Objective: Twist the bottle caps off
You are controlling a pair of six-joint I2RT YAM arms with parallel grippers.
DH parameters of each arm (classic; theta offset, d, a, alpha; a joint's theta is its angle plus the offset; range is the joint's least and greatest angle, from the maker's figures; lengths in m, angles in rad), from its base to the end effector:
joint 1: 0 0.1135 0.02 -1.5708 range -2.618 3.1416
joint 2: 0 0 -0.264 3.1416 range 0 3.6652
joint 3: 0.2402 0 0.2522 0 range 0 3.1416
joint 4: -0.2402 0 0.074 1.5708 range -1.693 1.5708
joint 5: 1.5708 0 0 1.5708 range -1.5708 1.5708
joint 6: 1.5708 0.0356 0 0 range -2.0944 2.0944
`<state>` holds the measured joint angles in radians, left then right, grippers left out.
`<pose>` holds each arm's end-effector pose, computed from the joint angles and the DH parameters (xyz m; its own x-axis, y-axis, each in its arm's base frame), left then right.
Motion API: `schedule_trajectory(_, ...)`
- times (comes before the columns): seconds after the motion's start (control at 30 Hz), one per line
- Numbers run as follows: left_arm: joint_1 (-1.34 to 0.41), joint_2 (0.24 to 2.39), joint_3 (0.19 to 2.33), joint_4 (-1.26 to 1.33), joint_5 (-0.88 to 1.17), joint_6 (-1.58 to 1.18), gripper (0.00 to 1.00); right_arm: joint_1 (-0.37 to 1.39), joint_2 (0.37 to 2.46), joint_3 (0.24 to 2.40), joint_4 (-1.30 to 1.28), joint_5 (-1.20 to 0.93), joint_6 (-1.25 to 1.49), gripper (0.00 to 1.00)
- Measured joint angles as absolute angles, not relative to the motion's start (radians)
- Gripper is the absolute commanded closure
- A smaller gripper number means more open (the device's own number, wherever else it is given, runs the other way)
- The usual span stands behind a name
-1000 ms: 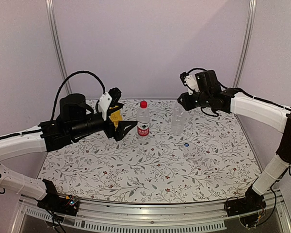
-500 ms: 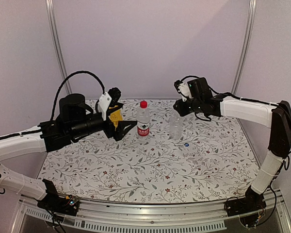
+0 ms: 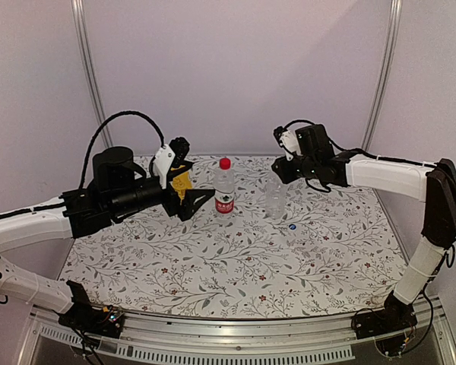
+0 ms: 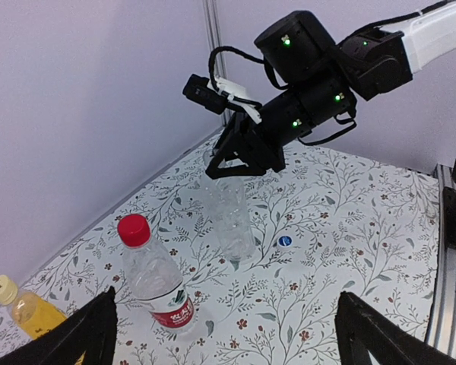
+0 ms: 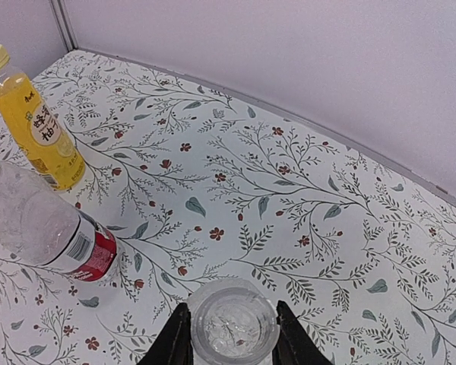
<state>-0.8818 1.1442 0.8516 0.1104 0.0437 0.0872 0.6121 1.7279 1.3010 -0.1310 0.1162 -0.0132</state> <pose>0.1707 -0.2097 0.3208 -0.0452 0.1918 -0.9804 0.8055 0.5875 0.0778 0.3313 0.2275 0.2695 -0.4268 -0.3156 -0.8475 -0.4959 0.8654 -0.0726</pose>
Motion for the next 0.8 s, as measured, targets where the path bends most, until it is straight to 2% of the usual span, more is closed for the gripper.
schedule_trajectory(0.4, -0.882, 1.145, 0.852, 0.11, 0.044, 0.095, 0.0, 0.612, 1.722, 1.301, -0.15, 0.094, -0.021, 0.38)
schedule_trajectory(0.8, -0.882, 1.155, 0.852, 0.109, 0.043, 0.097, 0.0, 0.614, 1.696, 1.301, -0.181, 0.065, -0.023, 0.26)
